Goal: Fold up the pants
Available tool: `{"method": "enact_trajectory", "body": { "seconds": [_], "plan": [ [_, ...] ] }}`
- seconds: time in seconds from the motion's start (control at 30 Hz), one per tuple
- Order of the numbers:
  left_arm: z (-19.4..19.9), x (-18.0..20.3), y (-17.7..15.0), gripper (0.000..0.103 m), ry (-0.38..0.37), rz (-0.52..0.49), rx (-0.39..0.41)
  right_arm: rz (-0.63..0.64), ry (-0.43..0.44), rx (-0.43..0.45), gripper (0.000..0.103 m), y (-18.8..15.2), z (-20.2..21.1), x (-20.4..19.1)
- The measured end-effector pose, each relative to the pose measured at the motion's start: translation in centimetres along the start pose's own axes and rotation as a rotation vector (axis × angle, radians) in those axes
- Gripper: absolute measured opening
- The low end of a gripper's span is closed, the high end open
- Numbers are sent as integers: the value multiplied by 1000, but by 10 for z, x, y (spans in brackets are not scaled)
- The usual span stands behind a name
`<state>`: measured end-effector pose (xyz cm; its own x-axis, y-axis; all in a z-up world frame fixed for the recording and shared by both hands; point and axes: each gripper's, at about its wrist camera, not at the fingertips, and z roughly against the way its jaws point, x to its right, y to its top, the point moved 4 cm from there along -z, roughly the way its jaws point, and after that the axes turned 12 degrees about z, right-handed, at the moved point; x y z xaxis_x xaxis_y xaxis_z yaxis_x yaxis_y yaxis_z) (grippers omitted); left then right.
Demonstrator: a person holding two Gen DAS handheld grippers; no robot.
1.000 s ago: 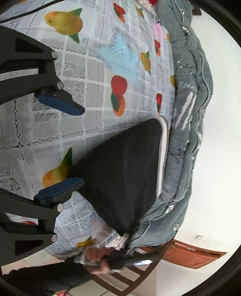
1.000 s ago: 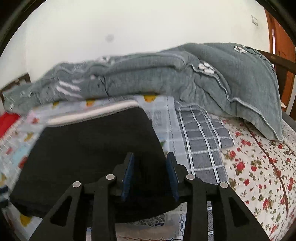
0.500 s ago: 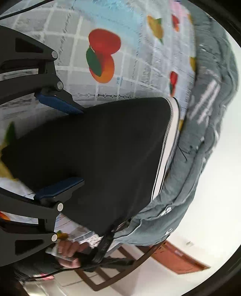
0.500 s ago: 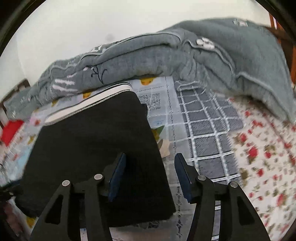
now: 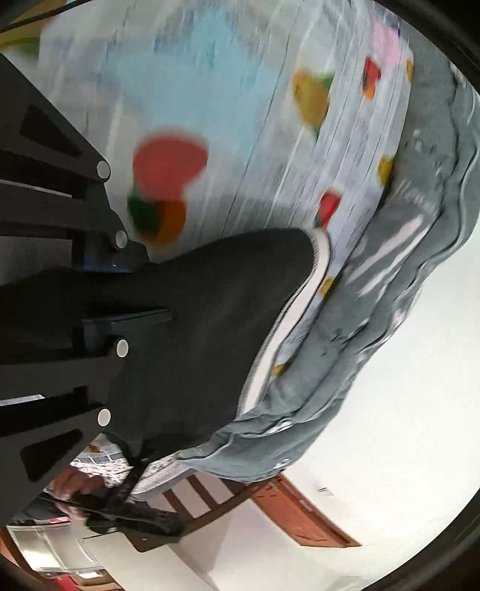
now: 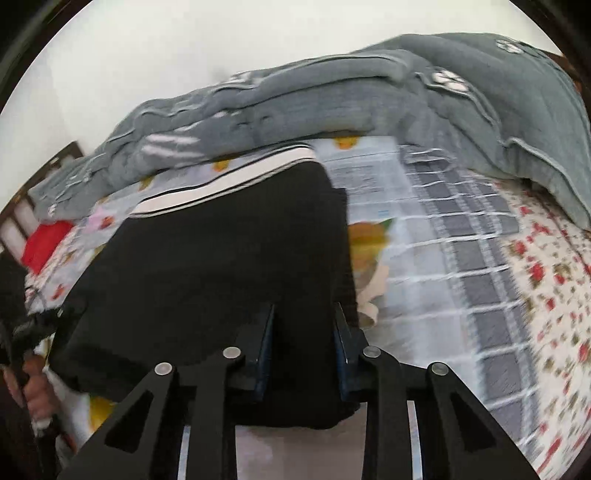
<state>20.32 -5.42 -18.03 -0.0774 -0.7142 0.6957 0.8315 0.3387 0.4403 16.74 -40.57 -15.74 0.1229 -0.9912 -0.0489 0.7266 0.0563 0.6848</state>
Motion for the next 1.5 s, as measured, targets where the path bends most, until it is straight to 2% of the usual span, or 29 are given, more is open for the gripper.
{"method": "enact_trajectory", "body": {
  "seconds": [0.13,0.23,0.27,0.33,0.4,0.43,0.47,0.57,0.63,0.67,0.7,0.73,0.77,0.83,0.87,0.93,0.97,1.03,1.1,1.2,1.27,1.3,1.43,1.5],
  "plan": [
    [44,-46,18,15,56,22,53,62,88,1,29,-11,8,-64],
    [62,-70,24,19,80,35,36,168,137,-5,36,-14,15,-108],
    [66,-77,25,23,100,32,26,191,133,6,36,-13,19,-117],
    [76,-86,25,24,168,4,45,212,101,42,36,-5,26,-121],
    [83,-87,24,39,177,-26,62,205,72,73,42,7,30,-117],
    [85,-88,25,57,176,-29,68,192,63,86,46,16,28,-114],
    [87,-87,25,61,172,-31,82,175,57,93,48,29,22,-108],
    [92,-85,28,61,158,-41,95,122,35,72,48,59,-7,-92],
    [92,-84,30,61,168,-45,99,94,53,30,48,73,-31,-86],
    [93,-85,30,61,168,-46,100,68,50,-23,37,76,-48,-83],
    [94,-85,31,61,166,-46,99,59,65,-50,21,77,-57,-83],
    [95,-86,32,61,166,-45,99,73,72,-59,13,76,-63,-87],
    [96,-86,32,61,164,-43,104,95,56,-34,10,75,-59,-90],
    [99,-86,33,61,154,-43,114,111,87,78,9,70,-32,-93],
    [100,-86,33,61,151,-44,114,64,130,134,9,62,-13,-88],
    [98,-84,34,61,152,-54,110,13,130,168,9,48,0,-81],
    [96,-82,34,61,151,-60,107,-2,97,158,9,37,-1,-78],
    [90,-76,36,61,162,-77,98,16,8,67,13,17,-22,-78],
    [85,-64,39,61,174,-114,100,38,-23,51,16,9,-26,-76],
    [82,-47,43,61,170,-166,119,65,-28,75,18,24,-4,-77],
    [76,-33,51,61,165,-188,123,91,-48,120,27,38,8,-83],
    [72,-26,55,61,162,-197,124,107,-46,131,28,44,10,-86],
    [43,4,69,61,184,-278,126,165,-59,140,28,63,-1,-101],
    [25,13,73,61,200,-309,104,172,-41,95,28,66,-25,-105]
  ]
}}
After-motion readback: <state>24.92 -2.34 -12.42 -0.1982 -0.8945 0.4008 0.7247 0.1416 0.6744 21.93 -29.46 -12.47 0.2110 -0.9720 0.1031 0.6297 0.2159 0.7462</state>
